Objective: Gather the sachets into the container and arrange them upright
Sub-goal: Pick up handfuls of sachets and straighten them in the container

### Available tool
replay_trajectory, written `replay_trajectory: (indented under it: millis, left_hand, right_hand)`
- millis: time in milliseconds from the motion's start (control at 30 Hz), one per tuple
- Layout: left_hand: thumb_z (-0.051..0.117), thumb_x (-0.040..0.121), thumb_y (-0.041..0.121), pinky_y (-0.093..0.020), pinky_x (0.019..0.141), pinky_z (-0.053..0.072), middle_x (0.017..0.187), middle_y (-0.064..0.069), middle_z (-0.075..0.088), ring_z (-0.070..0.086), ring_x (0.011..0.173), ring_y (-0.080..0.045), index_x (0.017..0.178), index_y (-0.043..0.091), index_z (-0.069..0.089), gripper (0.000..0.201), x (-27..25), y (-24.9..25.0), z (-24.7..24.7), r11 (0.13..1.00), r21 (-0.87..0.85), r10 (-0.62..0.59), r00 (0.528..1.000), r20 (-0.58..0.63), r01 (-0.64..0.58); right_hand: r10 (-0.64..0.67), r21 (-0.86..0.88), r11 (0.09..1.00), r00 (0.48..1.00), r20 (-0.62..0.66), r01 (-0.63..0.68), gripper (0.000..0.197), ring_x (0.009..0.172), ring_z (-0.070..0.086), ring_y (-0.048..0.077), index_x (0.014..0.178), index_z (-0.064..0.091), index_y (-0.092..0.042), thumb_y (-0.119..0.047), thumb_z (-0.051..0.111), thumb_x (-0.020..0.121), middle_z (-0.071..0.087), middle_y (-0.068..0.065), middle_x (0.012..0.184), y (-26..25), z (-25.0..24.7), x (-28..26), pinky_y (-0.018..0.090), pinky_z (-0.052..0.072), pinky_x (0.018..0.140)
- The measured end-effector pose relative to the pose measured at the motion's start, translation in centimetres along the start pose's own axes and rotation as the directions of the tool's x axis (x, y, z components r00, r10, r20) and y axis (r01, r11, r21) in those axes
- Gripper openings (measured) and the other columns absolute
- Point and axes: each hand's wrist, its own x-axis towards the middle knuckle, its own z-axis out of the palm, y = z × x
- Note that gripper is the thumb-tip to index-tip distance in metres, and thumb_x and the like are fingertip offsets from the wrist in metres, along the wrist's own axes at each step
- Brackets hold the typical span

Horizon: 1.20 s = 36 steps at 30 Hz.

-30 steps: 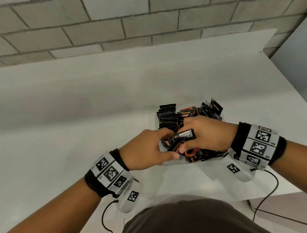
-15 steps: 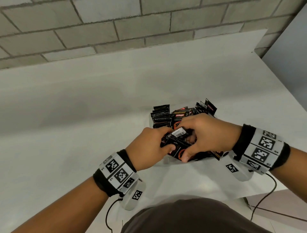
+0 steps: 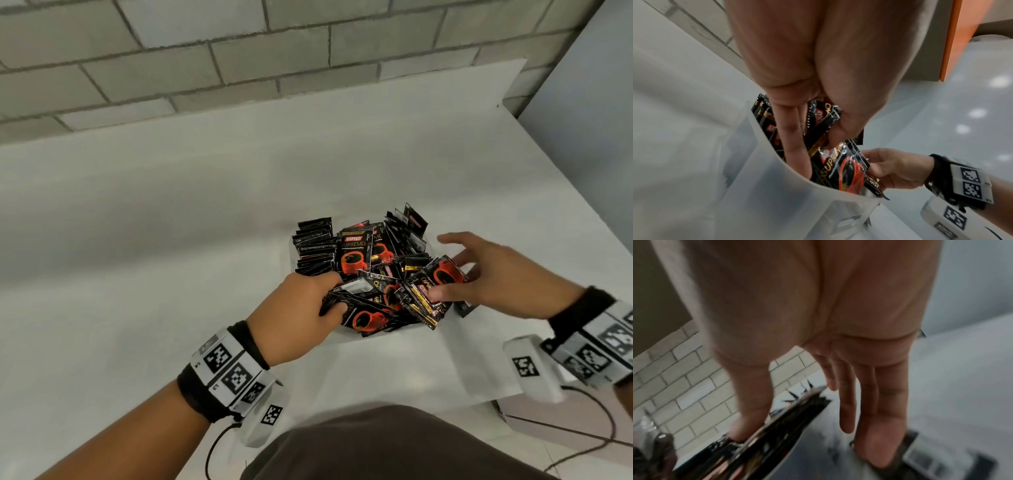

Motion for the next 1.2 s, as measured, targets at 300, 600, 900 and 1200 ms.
replay_trajectory:
  millis: [300,600,900,1200]
  left_hand:
    - [0.063,0.099,0.022,-0.045,0.069,0.063,0.085,-0.001,0.077,0.077,0.071,-0.018,0.110,0.022,0.066,0.012,-0.1,-1.3,-0.2,0.946,-0.305,-0.111,0.994,0.006,0.108]
    - [0.056,0.104,0.010,-0.051,0.087,0.061,0.117,0.002,0.076,0.078,0.088,-0.030,0.131,0.030,0.060,0.034,0.2,-0.6,-0.3,0.776,-0.605,-0.170,0.983,0.071,0.178]
    - [0.057,0.098,0.041,-0.055,0.102,0.052,0.124,0.000,0.071,0.067,0.119,-0.024,0.137,0.025,0.055,0.043,0.3,0.2,-1.0,0.779,-0.615,-0.077,0.992,0.098,0.121]
    - [0.069,0.096,0.030,-0.032,0.098,0.053,0.112,0.010,0.075,0.070,0.107,-0.007,0.130,0.025,0.065,0.035,1.4,1.5,-1.2,0.857,-0.515,-0.003,1.000,-0.011,-0.003]
  right_hand:
    - [-0.042,0.260,0.963,0.989,-0.140,0.077,0.029,0.061,0.073,0.016,0.094,0.070,-0.013,-0.016,0.088,0.072,0.075,0.003,0.075,0.7,-1.4,-0.7,0.017,0.055,0.060]
    - [-0.346,0.420,0.843,0.937,-0.054,0.336,0.048,0.080,0.073,0.024,0.104,0.072,-0.018,-0.012,0.092,0.061,0.076,0.005,0.092,-5.3,-1.1,-2.3,0.026,0.060,0.073]
    - [-0.333,0.165,0.929,0.943,-0.024,0.332,0.034,0.064,0.073,0.018,0.096,0.073,-0.021,-0.020,0.092,0.068,0.074,-0.006,0.078,-7.7,2.8,0.3,0.043,0.061,0.065]
    - [-0.466,0.218,0.845,0.872,-0.149,0.488,0.068,0.071,0.068,0.016,0.115,0.072,-0.032,-0.036,0.097,0.052,0.074,-0.005,0.093,-7.4,1.2,-1.1,0.031,0.059,0.072]
